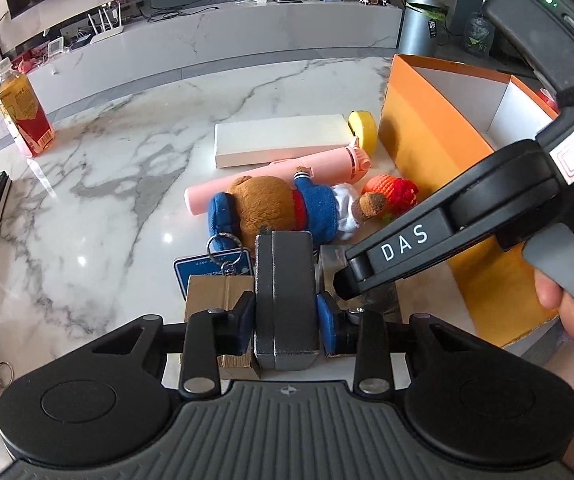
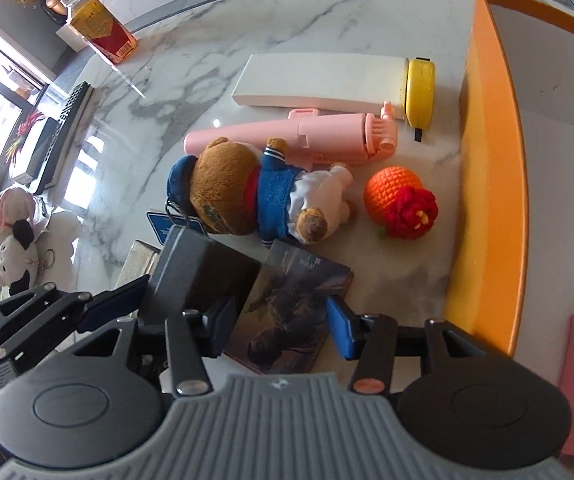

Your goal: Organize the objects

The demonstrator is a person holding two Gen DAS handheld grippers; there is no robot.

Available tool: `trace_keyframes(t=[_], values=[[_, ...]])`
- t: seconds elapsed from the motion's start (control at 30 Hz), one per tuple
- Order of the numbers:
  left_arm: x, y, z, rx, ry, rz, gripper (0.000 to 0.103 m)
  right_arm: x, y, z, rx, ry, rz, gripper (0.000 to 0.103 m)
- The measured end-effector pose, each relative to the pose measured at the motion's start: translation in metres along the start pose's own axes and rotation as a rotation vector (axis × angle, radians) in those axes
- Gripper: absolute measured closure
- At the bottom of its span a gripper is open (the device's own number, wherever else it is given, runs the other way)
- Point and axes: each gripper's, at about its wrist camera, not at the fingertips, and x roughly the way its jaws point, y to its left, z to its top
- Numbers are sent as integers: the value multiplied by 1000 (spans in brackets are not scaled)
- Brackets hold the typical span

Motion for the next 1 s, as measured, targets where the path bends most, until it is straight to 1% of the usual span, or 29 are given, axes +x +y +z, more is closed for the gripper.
trace_keyframes(t=[0.07,0.1,0.13,0.17,0.3,0.33,0.43,0.47,0.6,0.63,0.67,0.7,0.73,0.77,0.83,0.87,1.0], values=[[-2,5,-3,-13,0,7,65,7,-1,-1,30,13,-4,49],[-3,6,-4,-17,-2,7,65,7,-1,-2,35,2,-12,46],[-4,8,-5,-21,-4,5,65,8,0,-2,38,-6,-17,40],[-4,9,-6,-29,-5,1,65,11,-1,-3,49,-5,-23,38],[-7,11,-8,-40,-8,1,65,24,-3,-6,91,29,-42,38],[-8,12,-9,-44,-7,-1,65,28,-6,-7,112,37,-29,36],[-9,13,-10,-50,-6,-6,65,27,-6,-7,119,-5,-36,35],[-9,13,-11,-53,-5,-7,65,27,-6,-7,116,-11,-37,38],[-9,15,-13,-72,-10,-12,65,26,-7,-6,111,-15,-24,41],[-10,15,-13,-77,-11,-15,65,21,-8,-7,117,-35,-25,52],[-10,15,-14,-85,-11,-20,65,14,-6,-7,105,-58,-19,70],[-11,15,-14,-92,-12,-19,65,7,-3,-6,80,-77,-33,85],[-11,15,-14,-93,-12,-16,65,4,1,-4,55,-82,-40,103],[-11,15,-15,-95,-14,-17,65,3,1,-3,49,-67,-6,103],[-12,14,-15,-101,-15,-14,65,9,0,-2,82,-8,41,103],[-12,14,-15,-103,-14,-13,65,11,-1,-4,93,-3,39,103],[-13,13,-16,-108,-15,-11,65,10,-3,-9,125,-43,25,102]])
